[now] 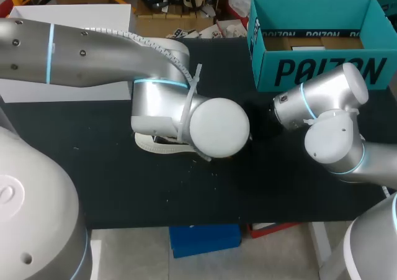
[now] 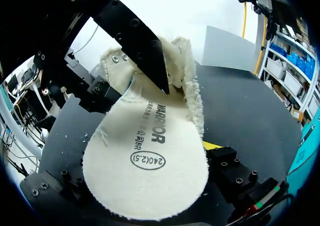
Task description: Take the shoe out of the shoebox, open the shoe tongue, remove and reinsert the insole, then place the shoe into the shoebox
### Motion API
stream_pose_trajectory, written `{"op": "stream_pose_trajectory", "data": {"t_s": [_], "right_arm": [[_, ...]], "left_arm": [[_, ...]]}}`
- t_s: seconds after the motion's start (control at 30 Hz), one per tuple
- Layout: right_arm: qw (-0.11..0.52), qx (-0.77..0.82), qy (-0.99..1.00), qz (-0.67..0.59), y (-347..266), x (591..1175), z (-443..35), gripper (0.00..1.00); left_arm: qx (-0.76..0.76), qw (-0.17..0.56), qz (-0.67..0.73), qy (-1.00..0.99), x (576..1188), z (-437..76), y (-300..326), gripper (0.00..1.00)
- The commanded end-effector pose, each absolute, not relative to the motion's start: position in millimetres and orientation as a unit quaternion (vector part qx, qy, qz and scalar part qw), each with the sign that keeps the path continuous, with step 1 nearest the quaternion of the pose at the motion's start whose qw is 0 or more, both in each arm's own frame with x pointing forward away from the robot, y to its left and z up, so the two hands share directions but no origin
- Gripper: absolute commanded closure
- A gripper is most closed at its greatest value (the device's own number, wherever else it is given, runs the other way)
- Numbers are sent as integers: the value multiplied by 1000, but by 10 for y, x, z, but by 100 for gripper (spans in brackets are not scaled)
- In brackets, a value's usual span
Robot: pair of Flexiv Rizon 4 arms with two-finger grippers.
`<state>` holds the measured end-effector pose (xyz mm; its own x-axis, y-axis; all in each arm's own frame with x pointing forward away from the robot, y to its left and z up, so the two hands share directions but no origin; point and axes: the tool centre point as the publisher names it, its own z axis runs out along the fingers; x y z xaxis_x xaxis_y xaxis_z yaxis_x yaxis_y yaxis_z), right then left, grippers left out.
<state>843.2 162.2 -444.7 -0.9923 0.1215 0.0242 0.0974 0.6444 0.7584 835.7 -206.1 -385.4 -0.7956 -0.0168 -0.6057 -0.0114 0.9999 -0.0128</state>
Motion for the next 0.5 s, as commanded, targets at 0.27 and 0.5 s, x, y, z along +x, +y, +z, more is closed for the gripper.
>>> {"op": "stream_pose_trajectory", "data": {"t_s": [0.27, 0.5], "right_arm": [[15, 61, 907, 416, 1639, 8429, -4449, 100], [15, 61, 907, 416, 1639, 8429, -4449, 100]], "left_arm": [[0, 322, -17, 947, 8399, -3882, -2228, 56], [3, 318, -19, 948, 8419, -3901, -2258, 72]]}}
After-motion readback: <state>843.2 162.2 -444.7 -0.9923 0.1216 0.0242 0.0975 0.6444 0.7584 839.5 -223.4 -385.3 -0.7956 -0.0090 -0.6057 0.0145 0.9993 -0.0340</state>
